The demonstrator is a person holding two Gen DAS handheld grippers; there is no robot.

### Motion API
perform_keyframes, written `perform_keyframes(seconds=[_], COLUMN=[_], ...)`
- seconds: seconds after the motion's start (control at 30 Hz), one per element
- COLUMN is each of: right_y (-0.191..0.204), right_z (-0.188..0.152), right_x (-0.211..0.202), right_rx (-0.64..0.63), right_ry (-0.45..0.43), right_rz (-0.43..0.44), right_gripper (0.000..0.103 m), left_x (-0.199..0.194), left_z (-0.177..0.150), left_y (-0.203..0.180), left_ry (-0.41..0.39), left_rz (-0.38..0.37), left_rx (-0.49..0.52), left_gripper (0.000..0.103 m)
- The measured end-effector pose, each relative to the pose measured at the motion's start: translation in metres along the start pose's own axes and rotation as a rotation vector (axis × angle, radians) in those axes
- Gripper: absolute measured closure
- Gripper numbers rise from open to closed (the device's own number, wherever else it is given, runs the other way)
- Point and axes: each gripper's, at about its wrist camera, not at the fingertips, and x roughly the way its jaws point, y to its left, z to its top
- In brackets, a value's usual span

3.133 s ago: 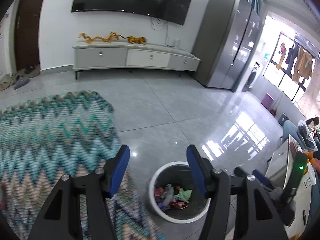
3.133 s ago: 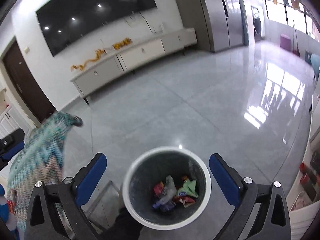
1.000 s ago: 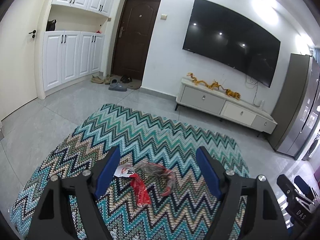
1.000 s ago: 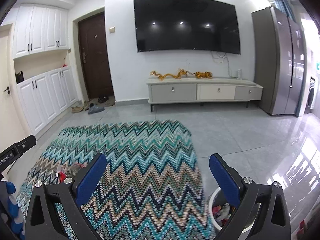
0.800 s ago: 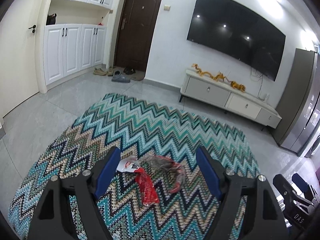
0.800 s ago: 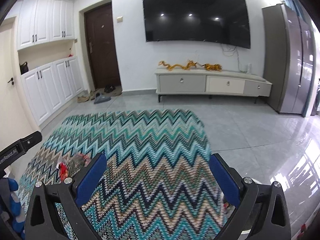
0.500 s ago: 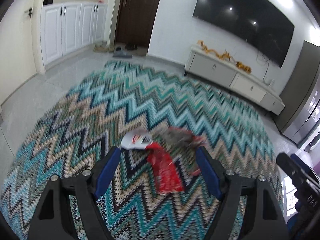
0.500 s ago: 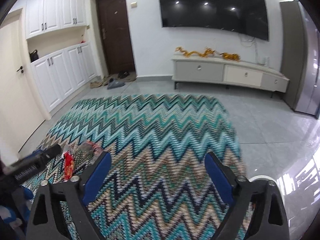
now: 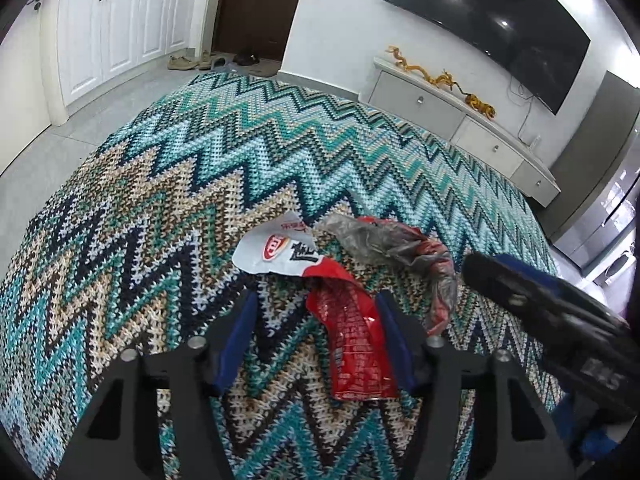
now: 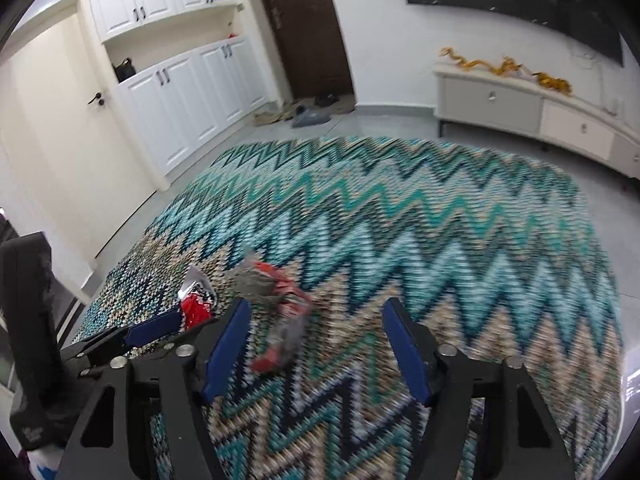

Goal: Collect trash
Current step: 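Grasp the red chip bag with the left tool while the right tool grasps the grey-red wrapper, then carry red chip bag and grey wrapper to the bin and open both tools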

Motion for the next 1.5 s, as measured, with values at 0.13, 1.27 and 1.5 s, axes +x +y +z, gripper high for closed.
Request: perform_keyframes(seconds=[0.13,1.27,1.5], right_y=[0.003,-0.068,-0.133], right_z=[0.001,-0.038,-0.074], right_x=[0.023,-0.25,-0.29], right_rx=[0.002,0.159,0.289], right_ry=[0.059,-0.416,-0.451], right_rz=[0.029,-0.213,-0.361], right_gripper=[0.051,0.089,0.089], left_x=[-0.005,-0.169,-0.148], left_z=[-0.001,0.003,-0.004], left_y=[0.005,-0.131,-0.229], left_ry=[-0.001,-0.303,-0.23], left_rz=[-0.011,-0.228,-0.359], left_rx=[0.006,0.236,0.376], left_gripper=[0.07,0.087,0.087])
